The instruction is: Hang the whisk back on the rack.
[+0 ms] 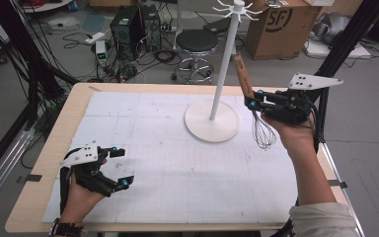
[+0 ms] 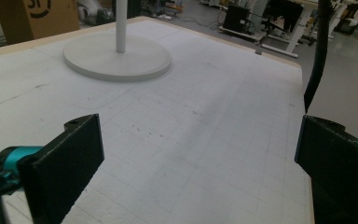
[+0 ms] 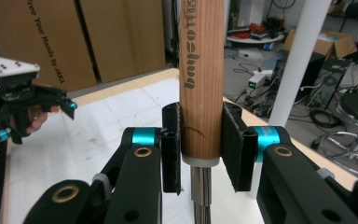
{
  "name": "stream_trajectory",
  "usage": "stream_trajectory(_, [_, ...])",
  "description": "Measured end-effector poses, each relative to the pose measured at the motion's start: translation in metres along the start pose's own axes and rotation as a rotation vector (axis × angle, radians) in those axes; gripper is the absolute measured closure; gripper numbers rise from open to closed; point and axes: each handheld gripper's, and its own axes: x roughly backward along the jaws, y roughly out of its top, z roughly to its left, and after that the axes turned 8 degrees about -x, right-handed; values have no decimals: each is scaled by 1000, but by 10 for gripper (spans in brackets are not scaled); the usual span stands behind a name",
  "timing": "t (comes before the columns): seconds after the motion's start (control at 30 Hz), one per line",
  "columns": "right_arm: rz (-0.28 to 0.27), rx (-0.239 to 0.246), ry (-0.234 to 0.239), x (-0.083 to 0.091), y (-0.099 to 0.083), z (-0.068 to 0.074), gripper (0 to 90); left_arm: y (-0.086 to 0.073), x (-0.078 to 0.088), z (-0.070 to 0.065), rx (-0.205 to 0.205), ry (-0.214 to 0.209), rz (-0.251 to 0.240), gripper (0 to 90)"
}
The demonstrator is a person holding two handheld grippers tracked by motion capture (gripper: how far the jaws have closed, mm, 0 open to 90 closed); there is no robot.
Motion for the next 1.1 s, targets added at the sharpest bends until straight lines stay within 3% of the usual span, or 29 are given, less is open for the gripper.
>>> stream_trajectory(0.1, [-7, -6, 9, 1, 7, -2, 712, 0, 0, 1, 0, 0, -5, 17])
stream_trajectory(0.33, [9, 35, 15, 1, 32, -10, 712, 0, 1, 0, 0, 0, -1, 17])
stream_trajectory(0.53, [-20, 25, 14, 2, 51, -16, 712, -1, 2, 0, 3, 1, -2, 17])
stream_trajectory(0.77, [10, 50, -38, -6, 74, -19, 711, -2, 3, 0, 5, 1, -2, 17])
stream_trajectory(1.1, [29, 50, -82, -12, 81, -25, 711, -3, 5, 0, 13, 3, -10, 17])
